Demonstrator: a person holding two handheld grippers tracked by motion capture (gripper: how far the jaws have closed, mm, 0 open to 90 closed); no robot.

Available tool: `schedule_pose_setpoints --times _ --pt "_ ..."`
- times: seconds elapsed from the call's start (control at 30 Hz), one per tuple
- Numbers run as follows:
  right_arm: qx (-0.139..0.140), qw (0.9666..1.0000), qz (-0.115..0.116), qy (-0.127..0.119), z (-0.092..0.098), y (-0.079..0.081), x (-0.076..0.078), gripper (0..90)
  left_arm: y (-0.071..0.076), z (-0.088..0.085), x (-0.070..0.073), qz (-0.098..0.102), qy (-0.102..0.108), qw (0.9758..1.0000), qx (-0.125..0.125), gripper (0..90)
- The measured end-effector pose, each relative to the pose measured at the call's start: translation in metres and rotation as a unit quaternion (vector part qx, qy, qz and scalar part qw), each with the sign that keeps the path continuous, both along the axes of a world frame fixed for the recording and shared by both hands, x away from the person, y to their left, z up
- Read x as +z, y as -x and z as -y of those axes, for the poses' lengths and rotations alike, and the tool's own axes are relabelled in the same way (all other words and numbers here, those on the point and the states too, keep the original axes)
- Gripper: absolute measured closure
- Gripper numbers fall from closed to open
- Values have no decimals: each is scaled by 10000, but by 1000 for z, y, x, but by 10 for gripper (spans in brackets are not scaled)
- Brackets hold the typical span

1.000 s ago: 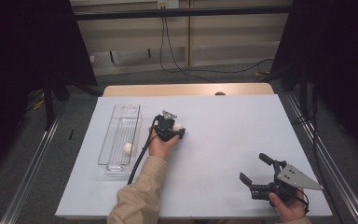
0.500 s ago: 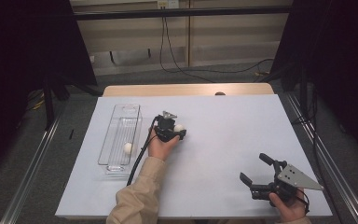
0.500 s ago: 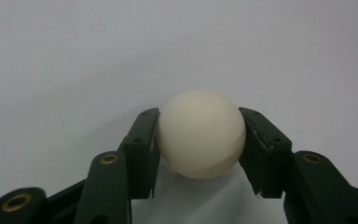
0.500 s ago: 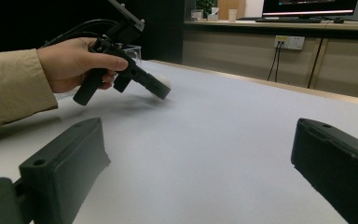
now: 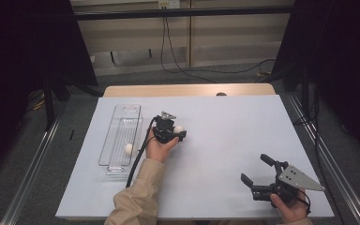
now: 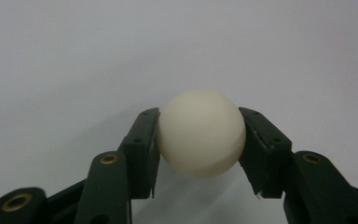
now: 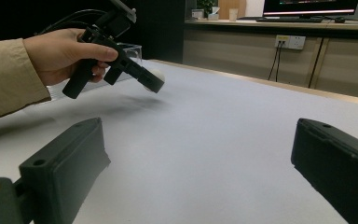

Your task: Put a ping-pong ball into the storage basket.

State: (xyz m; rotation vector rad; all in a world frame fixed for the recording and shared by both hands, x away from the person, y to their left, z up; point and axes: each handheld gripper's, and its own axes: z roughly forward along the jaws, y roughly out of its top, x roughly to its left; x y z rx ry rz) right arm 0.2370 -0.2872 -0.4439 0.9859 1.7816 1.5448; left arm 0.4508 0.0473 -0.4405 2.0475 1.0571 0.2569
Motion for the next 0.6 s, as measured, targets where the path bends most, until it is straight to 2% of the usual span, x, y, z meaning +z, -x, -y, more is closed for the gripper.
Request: schedule_pose_setpoints --times 0.6 --pt "0 10000 9 -12 0 0 0 24 6 -3 8 -43 0 10000 -67 510"
